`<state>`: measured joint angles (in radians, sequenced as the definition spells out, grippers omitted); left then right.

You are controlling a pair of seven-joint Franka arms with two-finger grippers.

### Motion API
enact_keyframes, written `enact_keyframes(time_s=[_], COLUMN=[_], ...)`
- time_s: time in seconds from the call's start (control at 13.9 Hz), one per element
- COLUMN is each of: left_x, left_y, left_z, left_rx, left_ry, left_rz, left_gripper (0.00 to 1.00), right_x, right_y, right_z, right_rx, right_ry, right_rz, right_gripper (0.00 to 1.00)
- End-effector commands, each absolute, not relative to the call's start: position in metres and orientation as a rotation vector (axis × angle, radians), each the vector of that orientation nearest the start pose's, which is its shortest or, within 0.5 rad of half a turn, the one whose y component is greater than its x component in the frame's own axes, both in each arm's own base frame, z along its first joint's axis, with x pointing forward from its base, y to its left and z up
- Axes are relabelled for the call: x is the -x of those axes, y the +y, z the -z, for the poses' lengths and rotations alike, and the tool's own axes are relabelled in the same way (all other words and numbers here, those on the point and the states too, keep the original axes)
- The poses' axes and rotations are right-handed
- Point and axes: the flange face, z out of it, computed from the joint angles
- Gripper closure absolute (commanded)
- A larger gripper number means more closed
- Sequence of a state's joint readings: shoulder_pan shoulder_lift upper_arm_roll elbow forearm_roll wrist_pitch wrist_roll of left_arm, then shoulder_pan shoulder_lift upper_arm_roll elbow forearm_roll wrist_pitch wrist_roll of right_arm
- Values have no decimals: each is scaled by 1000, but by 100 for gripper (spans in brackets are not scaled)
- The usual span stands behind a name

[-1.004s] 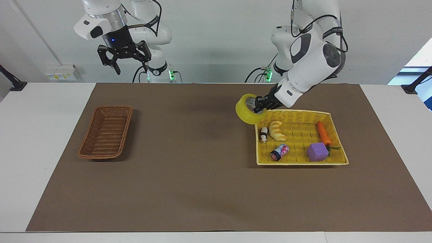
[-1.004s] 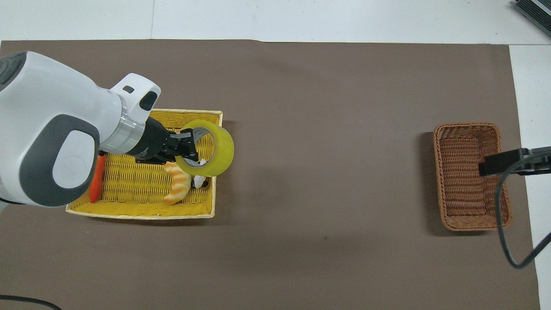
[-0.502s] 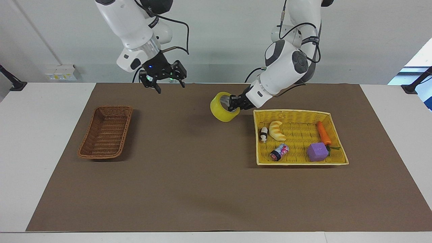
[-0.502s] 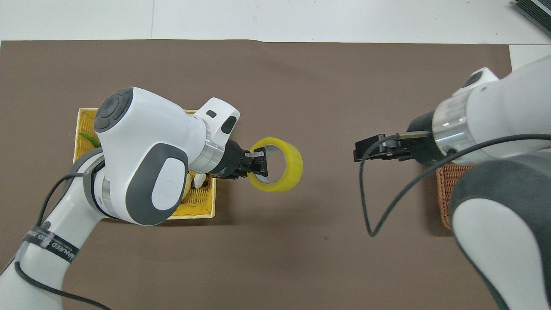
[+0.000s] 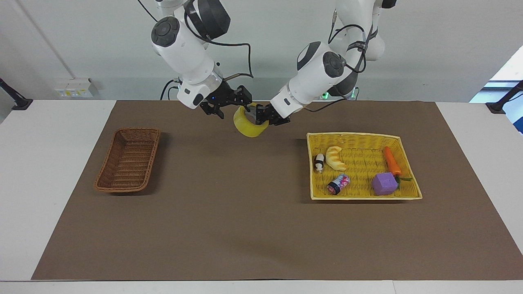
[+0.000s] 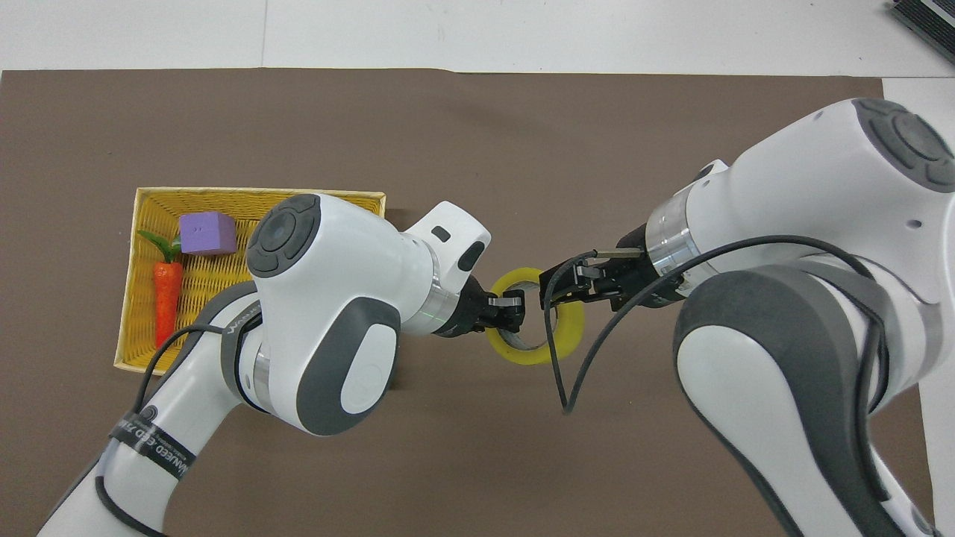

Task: Move tape to another basket
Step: 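Grasp the tape with the right gripper while the left gripper holds it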

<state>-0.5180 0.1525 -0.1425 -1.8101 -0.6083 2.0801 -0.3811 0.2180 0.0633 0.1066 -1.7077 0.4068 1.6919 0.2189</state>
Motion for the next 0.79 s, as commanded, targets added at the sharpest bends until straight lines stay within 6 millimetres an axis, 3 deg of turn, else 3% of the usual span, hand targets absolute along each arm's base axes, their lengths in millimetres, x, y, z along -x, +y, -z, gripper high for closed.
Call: enact_keyframes(time_s=[0.0, 0.22, 0.29, 0.36, 0.43, 0.57, 0.65, 0.72], left_x=[-473, -472, -474, -474, -473, -474, -475, -473], left_y=[-404, -407, -403, -403, -403, -402, -402, -402], left_z=[-492, -507, -514, -517, -516, -517, -516, -520], left_rx=[-2539, -2502, -2492, -2489, -2490, -2490, -2487, -2472], left_ry=[28, 36, 47, 56, 54, 50, 52, 74], left_rz=[208, 185, 174, 170, 174, 171, 162, 136], left_gripper=[100, 100, 100, 100, 100, 100, 47, 6], right_x=[-529, -525, -525, -526, -525, -525, -526, -526], right_y=[212, 214, 209, 207, 206, 206, 206, 207], right_z=[-528, -519, -517, -516, -517, -517, -519, -519], right_rx=[2724, 2702, 2696, 2692, 2692, 2696, 2696, 2696], right_ry=[-104, -108, -153, -166, -157, -116, -113, -113], right_rz=[-276, -305, -308, -309, -317, -327, -325, -324], right_gripper=[0, 0, 31, 70, 100, 100, 100, 100])
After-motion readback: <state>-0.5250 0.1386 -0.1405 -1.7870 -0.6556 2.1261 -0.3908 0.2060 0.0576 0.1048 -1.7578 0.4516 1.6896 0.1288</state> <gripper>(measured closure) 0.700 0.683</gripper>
